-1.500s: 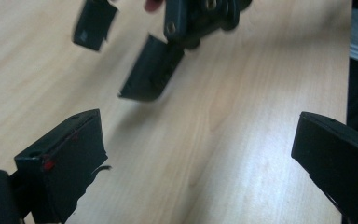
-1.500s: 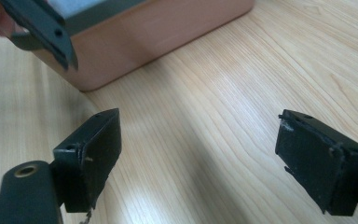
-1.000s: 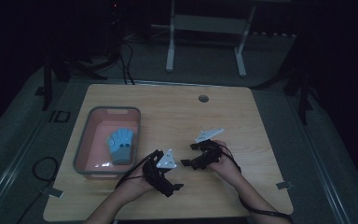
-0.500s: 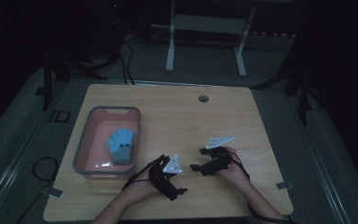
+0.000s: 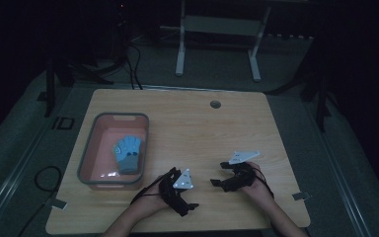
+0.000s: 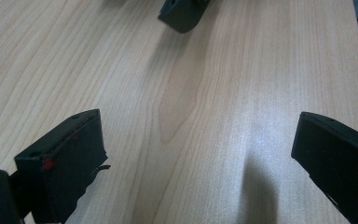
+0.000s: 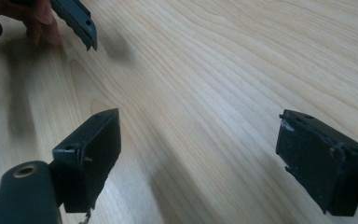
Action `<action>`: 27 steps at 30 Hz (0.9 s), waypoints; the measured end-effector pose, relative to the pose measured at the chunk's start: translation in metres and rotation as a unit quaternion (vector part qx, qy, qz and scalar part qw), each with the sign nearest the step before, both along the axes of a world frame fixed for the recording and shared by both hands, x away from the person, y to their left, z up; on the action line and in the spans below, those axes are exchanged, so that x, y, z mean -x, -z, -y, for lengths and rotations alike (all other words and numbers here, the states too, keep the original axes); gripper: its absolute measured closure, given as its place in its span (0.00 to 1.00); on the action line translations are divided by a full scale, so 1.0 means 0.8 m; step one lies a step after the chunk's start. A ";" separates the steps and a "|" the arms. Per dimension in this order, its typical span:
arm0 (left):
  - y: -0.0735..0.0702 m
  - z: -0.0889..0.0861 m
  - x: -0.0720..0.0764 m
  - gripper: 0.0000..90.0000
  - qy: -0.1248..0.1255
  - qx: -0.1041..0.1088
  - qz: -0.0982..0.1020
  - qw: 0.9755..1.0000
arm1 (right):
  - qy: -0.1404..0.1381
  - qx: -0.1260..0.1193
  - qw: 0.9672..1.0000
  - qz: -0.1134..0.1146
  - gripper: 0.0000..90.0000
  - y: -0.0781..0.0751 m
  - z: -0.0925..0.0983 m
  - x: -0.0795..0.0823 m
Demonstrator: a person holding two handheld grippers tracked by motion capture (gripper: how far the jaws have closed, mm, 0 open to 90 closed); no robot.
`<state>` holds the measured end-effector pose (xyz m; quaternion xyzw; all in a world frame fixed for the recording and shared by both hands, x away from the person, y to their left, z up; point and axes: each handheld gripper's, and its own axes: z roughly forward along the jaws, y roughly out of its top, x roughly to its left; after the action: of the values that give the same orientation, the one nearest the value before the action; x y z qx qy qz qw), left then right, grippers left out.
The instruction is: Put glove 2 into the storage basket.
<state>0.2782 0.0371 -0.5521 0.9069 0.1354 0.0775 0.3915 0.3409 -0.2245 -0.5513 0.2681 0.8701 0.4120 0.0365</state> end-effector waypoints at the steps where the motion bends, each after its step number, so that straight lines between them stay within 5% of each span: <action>1: 0.001 0.000 0.001 0.03 -0.001 0.000 0.001 1.000 | 0.001 -0.002 1.000 0.000 0.15 0.001 0.002 0.001; 14: 0.009 -0.004 0.004 0.03 -0.014 0.009 -0.017 1.000 | 0.012 -0.009 1.000 -0.004 0.15 0.004 0.027 0.017; 27: 0.009 -0.012 0.005 0.03 -0.022 0.042 -0.002 0.999 | 0.030 -0.025 0.999 0.001 0.15 0.004 0.041 0.019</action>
<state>0.2739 0.0468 -0.5596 0.8868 0.1591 0.0780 0.4269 0.3258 -0.2577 -0.5548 0.2941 0.8511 0.4327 0.0431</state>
